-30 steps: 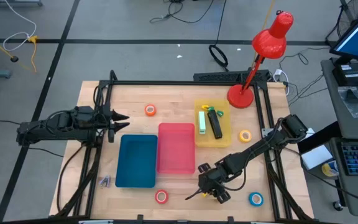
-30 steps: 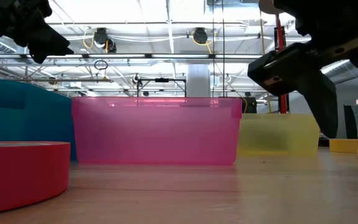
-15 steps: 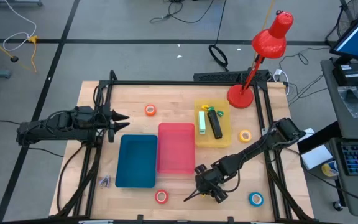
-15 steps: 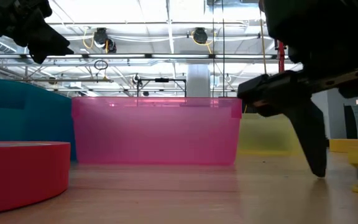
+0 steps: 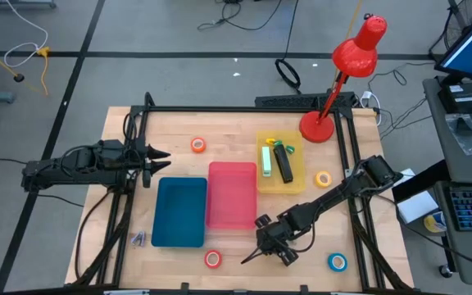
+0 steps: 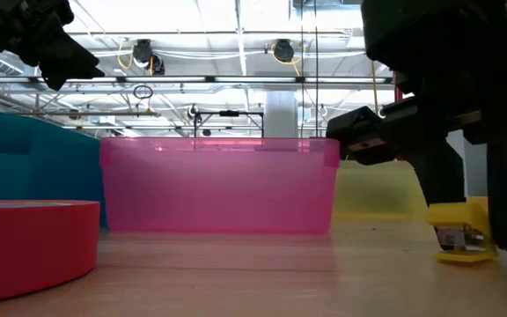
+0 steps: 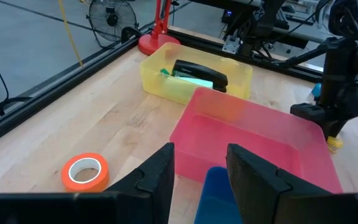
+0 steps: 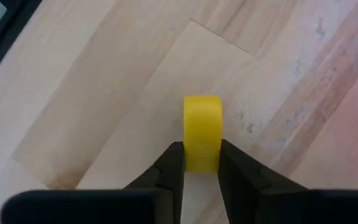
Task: Pick and place Stapler, Stapler remover, tape
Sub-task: Put the yellow stapler into the yellow bin
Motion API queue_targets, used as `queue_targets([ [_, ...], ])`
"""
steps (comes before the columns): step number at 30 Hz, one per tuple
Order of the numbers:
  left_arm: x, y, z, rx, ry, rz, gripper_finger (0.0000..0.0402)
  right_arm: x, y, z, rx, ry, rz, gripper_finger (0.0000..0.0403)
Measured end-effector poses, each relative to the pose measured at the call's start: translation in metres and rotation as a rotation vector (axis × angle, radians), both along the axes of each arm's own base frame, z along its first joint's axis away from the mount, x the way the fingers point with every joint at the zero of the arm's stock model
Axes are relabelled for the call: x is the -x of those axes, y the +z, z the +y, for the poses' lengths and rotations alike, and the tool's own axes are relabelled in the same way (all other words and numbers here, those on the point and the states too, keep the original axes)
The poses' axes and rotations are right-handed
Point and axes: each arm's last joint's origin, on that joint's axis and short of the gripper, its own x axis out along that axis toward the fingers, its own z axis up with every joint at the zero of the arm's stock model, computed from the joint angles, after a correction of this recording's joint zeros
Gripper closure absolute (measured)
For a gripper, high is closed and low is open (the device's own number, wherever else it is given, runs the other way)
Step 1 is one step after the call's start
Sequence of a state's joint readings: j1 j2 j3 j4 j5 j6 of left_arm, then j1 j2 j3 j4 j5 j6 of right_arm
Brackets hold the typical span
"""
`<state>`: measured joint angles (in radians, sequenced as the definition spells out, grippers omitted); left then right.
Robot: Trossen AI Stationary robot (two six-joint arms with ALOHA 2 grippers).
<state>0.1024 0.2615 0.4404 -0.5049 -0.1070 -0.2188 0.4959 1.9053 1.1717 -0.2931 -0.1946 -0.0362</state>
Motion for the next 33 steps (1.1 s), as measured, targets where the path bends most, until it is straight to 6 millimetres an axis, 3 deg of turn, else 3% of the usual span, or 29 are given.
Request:
queue_targets([
  [10, 0.000, 0.000, 0.000, -0.006, -0.002, 0.002, 0.0256, 0.002, 0.012, -0.005, -0.060, -0.096, 0.038, 0.0342],
  [20, 0.000, 0.000, 0.000, -0.014, -0.004, 0.003, 0.0256, 0.028, 0.087, -0.021, -0.163, -0.273, 0.001, 0.0342],
  [27, 0.000, 0.000, 0.000, -0.014, -0.004, 0.003, 0.0256, 0.052, 0.135, -0.076, 0.019, -0.712, -0.157, 0.0342],
  [33, 0.000, 0.000, 0.000, -0.011, -0.003, -0.003, 0.0256, 0.048, 0.144, -0.141, 0.089, -1.140, -0.213, 0.0338],
])
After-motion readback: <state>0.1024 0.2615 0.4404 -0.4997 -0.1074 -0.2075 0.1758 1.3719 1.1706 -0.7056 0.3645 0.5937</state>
